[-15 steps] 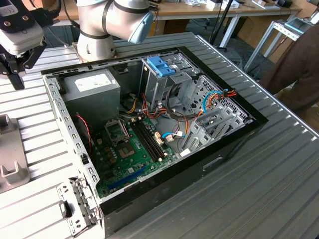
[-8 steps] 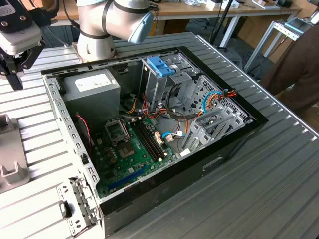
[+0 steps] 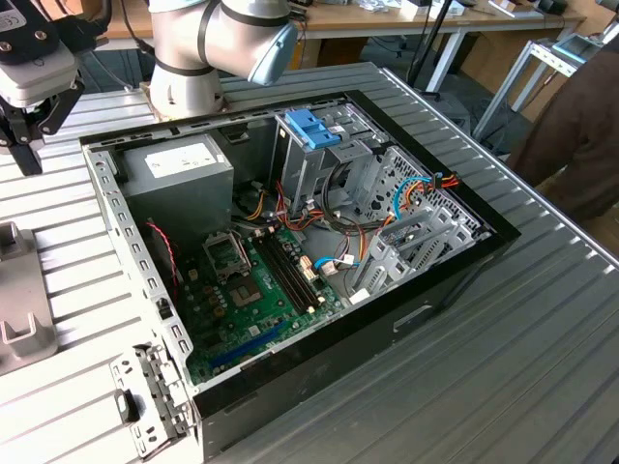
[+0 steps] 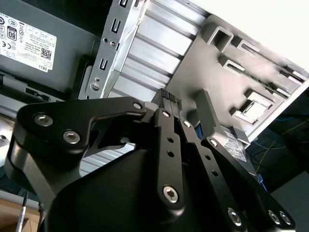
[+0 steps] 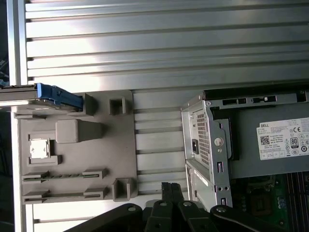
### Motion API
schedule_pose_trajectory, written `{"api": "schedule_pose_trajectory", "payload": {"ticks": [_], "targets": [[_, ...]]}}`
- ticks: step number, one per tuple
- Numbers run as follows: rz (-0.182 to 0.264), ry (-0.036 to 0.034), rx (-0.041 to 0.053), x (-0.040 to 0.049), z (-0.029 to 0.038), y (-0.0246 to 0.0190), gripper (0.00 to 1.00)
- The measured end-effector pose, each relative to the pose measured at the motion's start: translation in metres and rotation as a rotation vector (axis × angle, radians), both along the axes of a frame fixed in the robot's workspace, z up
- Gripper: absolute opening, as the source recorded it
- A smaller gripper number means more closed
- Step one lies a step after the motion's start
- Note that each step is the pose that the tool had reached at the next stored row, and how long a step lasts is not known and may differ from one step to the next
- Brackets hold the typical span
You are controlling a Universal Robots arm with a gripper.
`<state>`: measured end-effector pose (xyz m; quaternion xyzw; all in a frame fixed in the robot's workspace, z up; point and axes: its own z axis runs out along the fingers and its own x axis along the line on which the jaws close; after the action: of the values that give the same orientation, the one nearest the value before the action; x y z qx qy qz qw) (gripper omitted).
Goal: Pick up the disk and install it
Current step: 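Reach for the disk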
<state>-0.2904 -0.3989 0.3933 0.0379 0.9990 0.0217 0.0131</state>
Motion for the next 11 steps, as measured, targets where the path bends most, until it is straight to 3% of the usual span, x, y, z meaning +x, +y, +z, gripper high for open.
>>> {"api": "schedule_pose_trajectory", "payload": {"ticks": [11], "targets": [[0.000,0.0000,0.0000,-0.0046,0.0000,0.0000,0.10]]}}
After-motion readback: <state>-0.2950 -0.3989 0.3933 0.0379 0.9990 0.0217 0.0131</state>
